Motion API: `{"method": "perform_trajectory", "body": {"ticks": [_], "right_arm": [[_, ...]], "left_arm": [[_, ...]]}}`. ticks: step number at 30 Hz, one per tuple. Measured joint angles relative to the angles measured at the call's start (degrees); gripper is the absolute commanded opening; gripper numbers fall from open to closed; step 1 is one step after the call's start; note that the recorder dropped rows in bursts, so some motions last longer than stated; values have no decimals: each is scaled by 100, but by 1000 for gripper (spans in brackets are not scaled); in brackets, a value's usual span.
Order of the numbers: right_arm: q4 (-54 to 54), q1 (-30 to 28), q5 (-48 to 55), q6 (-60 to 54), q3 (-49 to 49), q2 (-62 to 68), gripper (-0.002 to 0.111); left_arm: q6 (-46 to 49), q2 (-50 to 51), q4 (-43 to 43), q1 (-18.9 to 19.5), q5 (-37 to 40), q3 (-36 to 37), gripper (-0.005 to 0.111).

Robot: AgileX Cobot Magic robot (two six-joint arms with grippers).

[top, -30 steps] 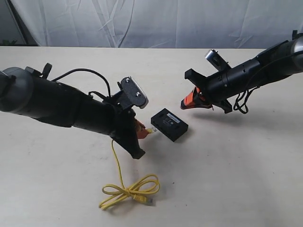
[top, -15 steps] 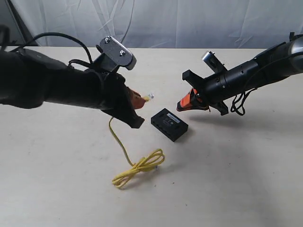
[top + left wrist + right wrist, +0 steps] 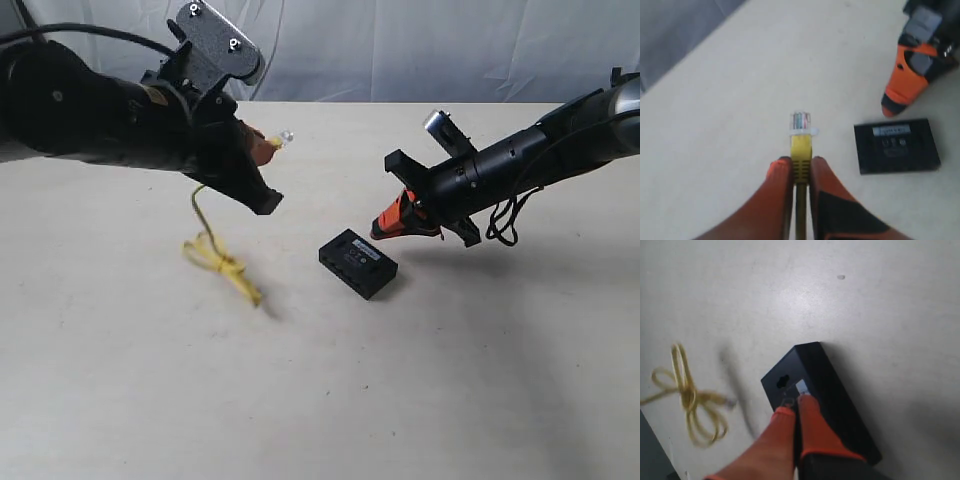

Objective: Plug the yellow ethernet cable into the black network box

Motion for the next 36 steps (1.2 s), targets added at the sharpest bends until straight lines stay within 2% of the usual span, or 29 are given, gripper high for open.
{"method": "perform_trajectory", "body": {"ticks": [4,8,13,16,22,24,26,30,34,36], "right_arm": [[-20,0,-37,0,0,0,-1],[-20,0,-59,0,0,0,-1],[-20,0,-93,0,0,0,-1],[-20,0,-93,-10,0,0,-1],[-20,0,-96,-10,0,0,-1],[-20,0,-96,-10,0,0,-1],[-20,0,-84,-10,0,0,-1],[-20,0,-47,1,0,0,-1],[-20,0,-47,1,0,0,-1],[-8,0,-88,1,0,0,-1]], "left_arm": [[119,-30,-42,-167,-797,542,0],[134,-30,-30,-170,-1551,1218,0],[134,57,301,-170,-1716,1399,0],[134,80,348,-138,-1142,1259,0],[3,80,239,434,1977,115,0],[-136,93,126,665,2530,-231,0],[-204,119,-60,820,2601,-484,0],[-85,229,-444,822,1808,-600,0],[413,254,-338,442,1151,-600,0],[570,254,87,137,1000,-611,0]]}}
